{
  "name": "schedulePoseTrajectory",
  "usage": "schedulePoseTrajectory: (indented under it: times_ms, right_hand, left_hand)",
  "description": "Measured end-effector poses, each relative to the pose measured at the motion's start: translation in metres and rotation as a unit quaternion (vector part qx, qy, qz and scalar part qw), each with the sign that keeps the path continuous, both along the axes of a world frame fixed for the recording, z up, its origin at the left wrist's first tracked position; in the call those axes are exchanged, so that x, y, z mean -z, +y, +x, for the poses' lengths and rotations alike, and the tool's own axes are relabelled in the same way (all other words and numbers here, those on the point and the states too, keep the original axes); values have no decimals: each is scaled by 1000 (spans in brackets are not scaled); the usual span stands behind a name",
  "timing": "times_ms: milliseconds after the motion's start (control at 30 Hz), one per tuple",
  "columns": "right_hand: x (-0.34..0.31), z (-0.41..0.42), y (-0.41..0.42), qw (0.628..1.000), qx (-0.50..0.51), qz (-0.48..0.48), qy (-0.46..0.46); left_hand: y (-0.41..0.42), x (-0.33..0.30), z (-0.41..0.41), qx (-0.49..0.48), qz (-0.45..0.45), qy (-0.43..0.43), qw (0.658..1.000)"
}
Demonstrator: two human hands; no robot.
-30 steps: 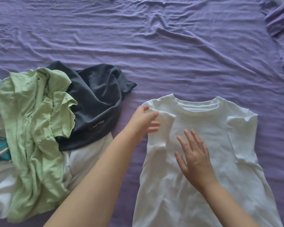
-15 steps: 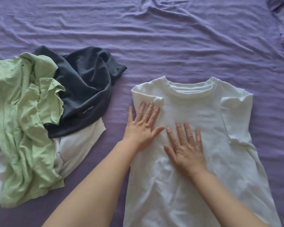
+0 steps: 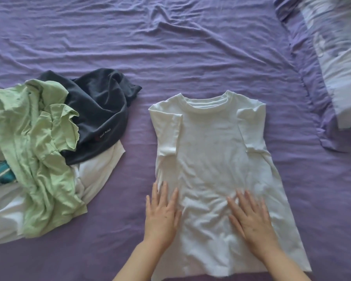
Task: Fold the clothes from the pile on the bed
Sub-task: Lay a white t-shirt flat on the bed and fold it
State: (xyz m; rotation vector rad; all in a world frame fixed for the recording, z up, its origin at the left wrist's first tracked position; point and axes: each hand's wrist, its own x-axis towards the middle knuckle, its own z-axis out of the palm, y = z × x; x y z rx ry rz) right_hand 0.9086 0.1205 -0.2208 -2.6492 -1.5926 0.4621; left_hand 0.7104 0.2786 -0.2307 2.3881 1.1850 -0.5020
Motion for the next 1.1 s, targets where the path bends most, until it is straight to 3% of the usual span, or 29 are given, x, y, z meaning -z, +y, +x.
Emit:
schedulePoseTrajectory:
  times_ms: [167,267,433,600,667,733,833,900,1000,1100]
  right_hand:
    - [-18,38,-40,988,152,-4,-14]
    - [-14,49,-52,983,183,-6,19]
    - [-3,62,-72,992,116,-2,57]
    - [-13,61,-85,995,98,25,-15]
    - [-19,39,-69,996,43,70,-21]
    - [-21,2,-56,991,-53,117,31]
    - [-15,-48,-55,971,-184,113,101]
    - [-10,-62,-60,970,-187,112,105]
    - [2,-59,-73,965,-129,193,121]
    - [4,-58,-88,958,-156,217,106]
  left_hand:
    - [-31,-14,-4,-127,-1,-86,988]
    - [-41,-15,-1,-162,21,-78,984]
    - [-66,-12,2,-140,48,-6,989]
    - [-99,-19,-1,-162,42,16,986]
    - [-108,-22,-5,-198,32,4,980]
    - [-114,-26,-13,-261,21,-8,965]
    - [-118,-30,-29,-336,21,-24,941]
    - [-116,-30,-40,-348,29,-18,937]
    - [-108,-29,-50,-365,30,-34,930]
    - [-102,-27,-53,-392,16,-78,917]
